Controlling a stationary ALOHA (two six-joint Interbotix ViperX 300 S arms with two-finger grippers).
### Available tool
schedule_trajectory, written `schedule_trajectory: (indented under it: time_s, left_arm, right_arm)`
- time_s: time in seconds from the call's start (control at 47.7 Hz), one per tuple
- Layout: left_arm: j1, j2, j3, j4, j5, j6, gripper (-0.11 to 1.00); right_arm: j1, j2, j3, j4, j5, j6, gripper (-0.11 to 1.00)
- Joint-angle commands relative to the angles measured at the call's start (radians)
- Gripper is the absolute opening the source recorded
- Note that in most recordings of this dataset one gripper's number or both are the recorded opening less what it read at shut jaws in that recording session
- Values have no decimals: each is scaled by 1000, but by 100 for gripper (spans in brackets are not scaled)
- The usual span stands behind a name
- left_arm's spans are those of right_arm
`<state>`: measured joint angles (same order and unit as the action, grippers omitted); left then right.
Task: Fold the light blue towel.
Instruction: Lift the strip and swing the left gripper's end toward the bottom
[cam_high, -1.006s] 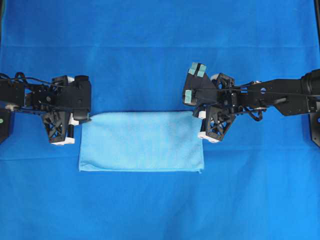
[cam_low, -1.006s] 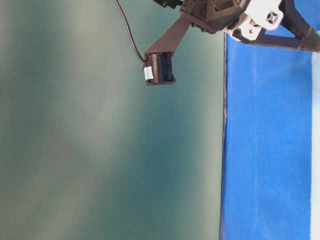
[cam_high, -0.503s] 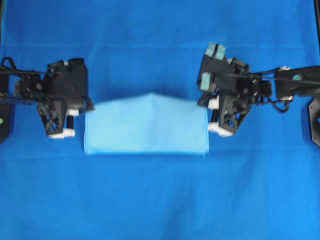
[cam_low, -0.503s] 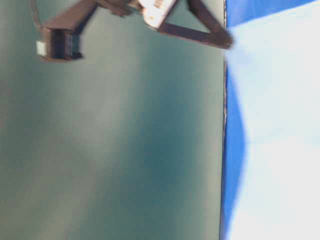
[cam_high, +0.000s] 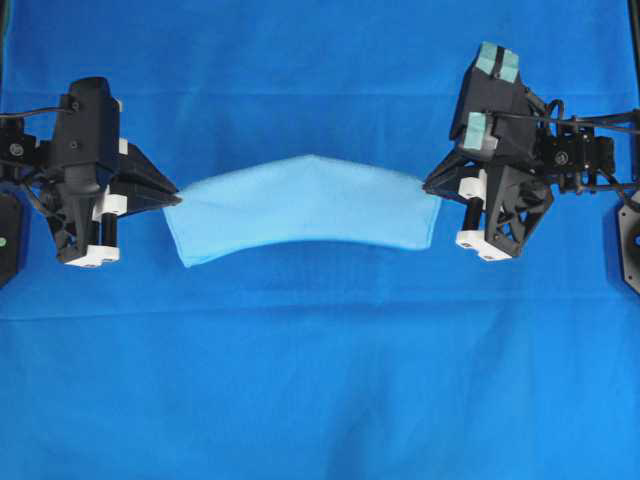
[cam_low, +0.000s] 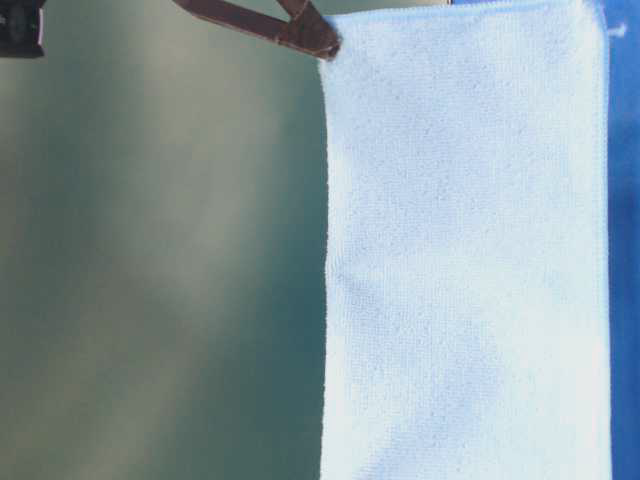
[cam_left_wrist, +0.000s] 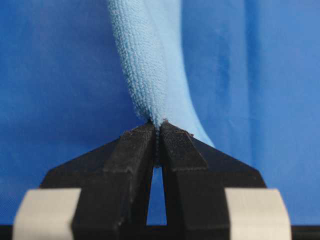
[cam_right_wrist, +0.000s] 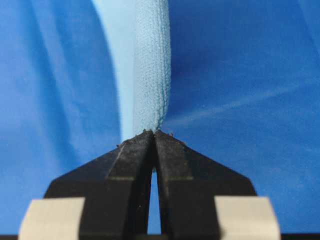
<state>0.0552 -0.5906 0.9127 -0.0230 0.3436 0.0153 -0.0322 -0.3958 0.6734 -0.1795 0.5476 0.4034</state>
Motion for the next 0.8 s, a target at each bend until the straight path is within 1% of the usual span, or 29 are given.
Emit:
schedule_trajectory:
  time_s: [0.0,0.084,0.147,0.377,0.482,0.629,0.712,0.775]
  left_arm:
    - [0,0,-25,2,-8,-3,3]
    - [-15,9,-31,2,-14,-5,3]
    - [-37,23,-35,2,-37,-5,3]
    - [-149,121,-91,2,-153,8,3]
    - [-193,201,-152,2,-190,15,3]
    - [-216,313,-262,2,-204,18,3]
    - [-227,371,-324,2,-204,20,3]
    - [-239,417,-374,2,-206,34,3]
  right_arm:
    - [2,-9,-21,-6,-6,0,1]
    - [-5,-3,-25,-26,-8,6,1]
    - [-26,3,-28,-52,-11,12,1]
    - [-152,48,-54,-118,-74,8,1]
    - [-213,81,-71,-141,-104,-2,1]
    - [-301,132,-103,-192,-167,-2,1]
    - [-345,164,-129,-207,-196,-3,1]
    - [-370,186,-149,-215,-213,-5,1]
